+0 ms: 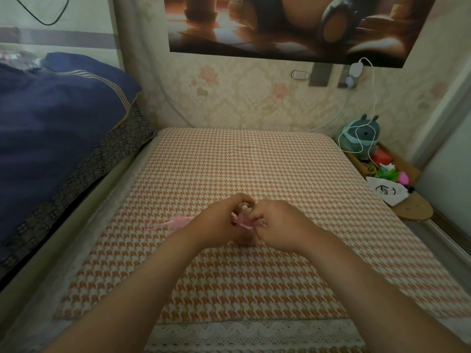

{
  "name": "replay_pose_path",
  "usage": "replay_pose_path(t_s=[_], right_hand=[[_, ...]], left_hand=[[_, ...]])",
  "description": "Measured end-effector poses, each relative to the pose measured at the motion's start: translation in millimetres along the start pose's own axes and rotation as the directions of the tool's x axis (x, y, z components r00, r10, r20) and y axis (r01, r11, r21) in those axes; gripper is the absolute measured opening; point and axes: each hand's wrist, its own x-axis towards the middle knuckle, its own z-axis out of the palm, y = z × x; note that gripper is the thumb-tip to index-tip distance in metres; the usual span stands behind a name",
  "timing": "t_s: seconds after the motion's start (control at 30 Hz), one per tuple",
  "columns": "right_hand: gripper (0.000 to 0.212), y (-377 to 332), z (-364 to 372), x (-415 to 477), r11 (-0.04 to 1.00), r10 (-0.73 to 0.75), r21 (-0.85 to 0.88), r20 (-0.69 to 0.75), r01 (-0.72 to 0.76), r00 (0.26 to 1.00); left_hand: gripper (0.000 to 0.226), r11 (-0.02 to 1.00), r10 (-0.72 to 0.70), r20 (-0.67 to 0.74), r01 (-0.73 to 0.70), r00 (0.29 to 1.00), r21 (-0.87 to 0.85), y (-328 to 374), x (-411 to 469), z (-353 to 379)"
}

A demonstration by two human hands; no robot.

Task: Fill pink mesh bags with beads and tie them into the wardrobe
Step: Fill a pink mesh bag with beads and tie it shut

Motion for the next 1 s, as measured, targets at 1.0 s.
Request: replay_pose_path(t_s=[1.0], right_hand=[[0.007,48.7,43.8,33.8,0.973,0.230,0.019,-0.210,-0.231,0.950]], left_hand=[[0.022,0.983,-0.163,-0.066,0.168,0.984,0.080,22.8,0.6,-11.1]])
